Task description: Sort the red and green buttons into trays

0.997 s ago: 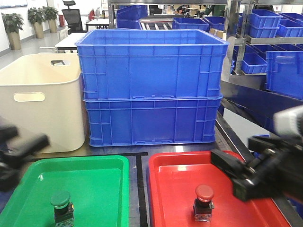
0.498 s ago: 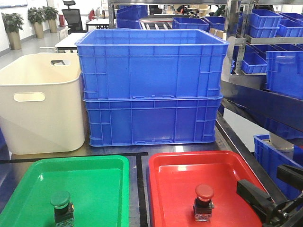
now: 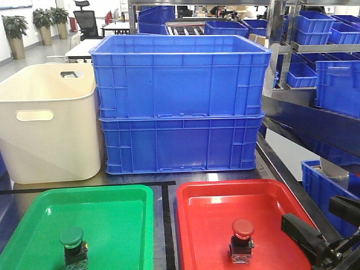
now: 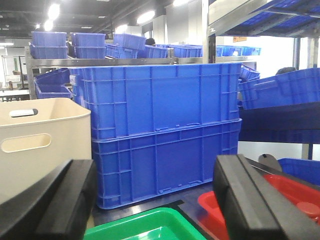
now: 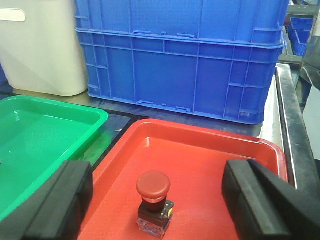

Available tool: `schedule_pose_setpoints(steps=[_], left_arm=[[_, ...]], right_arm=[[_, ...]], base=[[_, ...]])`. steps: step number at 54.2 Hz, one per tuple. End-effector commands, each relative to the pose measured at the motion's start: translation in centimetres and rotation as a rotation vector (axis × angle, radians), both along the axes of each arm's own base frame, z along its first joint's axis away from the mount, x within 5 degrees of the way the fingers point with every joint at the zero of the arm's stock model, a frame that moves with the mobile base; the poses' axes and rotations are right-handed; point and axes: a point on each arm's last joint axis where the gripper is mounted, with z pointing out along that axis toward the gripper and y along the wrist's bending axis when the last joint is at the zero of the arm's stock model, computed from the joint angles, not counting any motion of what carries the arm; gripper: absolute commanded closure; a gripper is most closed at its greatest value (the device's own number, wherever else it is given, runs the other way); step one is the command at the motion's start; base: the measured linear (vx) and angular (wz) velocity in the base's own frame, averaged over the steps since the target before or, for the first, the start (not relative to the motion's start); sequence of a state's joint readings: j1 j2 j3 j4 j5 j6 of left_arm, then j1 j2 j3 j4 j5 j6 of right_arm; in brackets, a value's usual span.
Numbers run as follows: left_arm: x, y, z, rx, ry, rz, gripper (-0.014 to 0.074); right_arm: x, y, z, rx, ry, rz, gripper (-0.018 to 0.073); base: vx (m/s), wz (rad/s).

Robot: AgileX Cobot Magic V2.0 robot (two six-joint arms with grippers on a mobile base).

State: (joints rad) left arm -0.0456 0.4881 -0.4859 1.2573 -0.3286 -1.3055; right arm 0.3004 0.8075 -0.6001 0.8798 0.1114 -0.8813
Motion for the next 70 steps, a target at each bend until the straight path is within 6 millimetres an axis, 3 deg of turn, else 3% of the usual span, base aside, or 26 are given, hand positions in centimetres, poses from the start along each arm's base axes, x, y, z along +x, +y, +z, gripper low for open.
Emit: schedule_pose_setpoints(steps=[1,9,17,23,32,42,47,52,70], left_arm=[[0.0,0.2,1.0,-0.051,-0.020,0.020,0.0013],[0.2,1.1,1.3,-0.057,-0.063,0.120,0.0086],[0.2,1.8,0.9,-0.069,-0.098,0.201,0.0233],[-0.4,2.4,-1.3,-0.013,-0.072,0.272,0.0386],[-3.1,2.8,-5.6,0.079,-0.096,0.323,0.0607],[-5.3,2.9,-10.9,-0.005,-0.102,0.307,0.0605],[-4.6,2.9,-13.1,-0.085,0.026,0.289,0.0603],[-4.5,3.0,-13.8,-0.091,0.115,0.294,0.0603],[-4.5,3.0,-13.9,-0.090,0.122,0.294,0.0603]], right_arm=[[0.1,-0.4,1.5,0.013,-0.072,-0.043,-0.0014],[0.1,-0.4,1.5,0.013,-0.072,-0.043,-0.0014],[0.1,-0.4,1.5,0.013,-0.072,-0.043,-0.0014],[0.1,-0.4,1.5,0.013,-0.072,-0.043,-0.0014],[0.1,-0.4,1.5,0.013,-0.072,-0.043,-0.0014],[0.1,-0.4,1.5,0.013,-0.072,-0.043,-0.0014],[0.1,-0.4,1.4,0.012,-0.069,-0.040,-0.0014],[0.0,-0.4,1.5,0.013,-0.073,-0.043,-0.0014],[0.2,-0.4,1.4,0.011,-0.066,-0.042,-0.0014]], base=[[0.00,0.00],[0.00,0.00],[0.00,0.00],[0.00,0.00],[0.00,0.00],[0.00,0.00],[0.00,0.00],[0.00,0.01],[0.00,0.00]])
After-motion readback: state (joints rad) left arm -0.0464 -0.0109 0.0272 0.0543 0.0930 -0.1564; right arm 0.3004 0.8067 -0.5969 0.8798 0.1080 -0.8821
